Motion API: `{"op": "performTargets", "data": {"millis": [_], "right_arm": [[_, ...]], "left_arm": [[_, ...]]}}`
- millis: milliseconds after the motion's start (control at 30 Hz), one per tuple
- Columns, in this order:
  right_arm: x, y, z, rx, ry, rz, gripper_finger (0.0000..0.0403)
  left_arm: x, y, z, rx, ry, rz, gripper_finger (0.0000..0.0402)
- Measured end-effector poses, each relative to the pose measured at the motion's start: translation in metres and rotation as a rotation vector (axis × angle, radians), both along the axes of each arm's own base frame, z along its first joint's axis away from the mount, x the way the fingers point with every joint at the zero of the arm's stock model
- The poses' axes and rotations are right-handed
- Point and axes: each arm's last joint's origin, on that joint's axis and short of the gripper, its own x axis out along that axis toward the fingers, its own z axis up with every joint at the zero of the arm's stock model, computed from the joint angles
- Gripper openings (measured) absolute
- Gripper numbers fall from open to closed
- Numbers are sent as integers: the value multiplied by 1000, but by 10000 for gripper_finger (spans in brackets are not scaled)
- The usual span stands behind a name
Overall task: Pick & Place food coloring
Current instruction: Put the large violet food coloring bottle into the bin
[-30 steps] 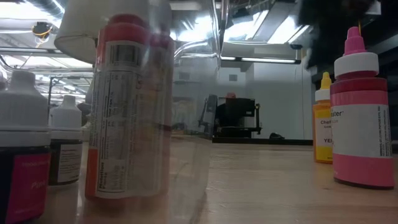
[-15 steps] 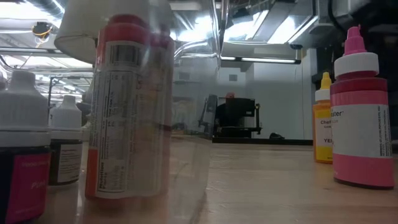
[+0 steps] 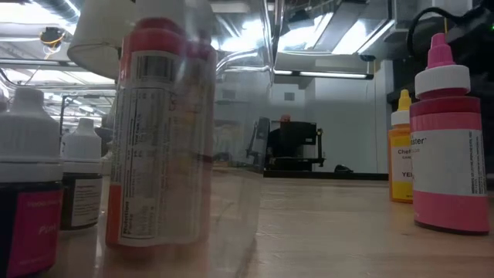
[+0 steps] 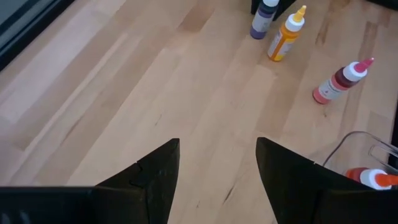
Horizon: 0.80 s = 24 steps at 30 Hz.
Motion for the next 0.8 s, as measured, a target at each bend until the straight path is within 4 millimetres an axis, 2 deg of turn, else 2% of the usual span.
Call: {"op": "performTargets", "data": {"millis": [433,800], "right_arm": [[20,3,-13,-169,-34,75,280],[26,3,-20,-246,-35,105,279]], "left_arm": [[2,4,0,16,2,10,207],[4,10,0,21,4,31,207]]}}
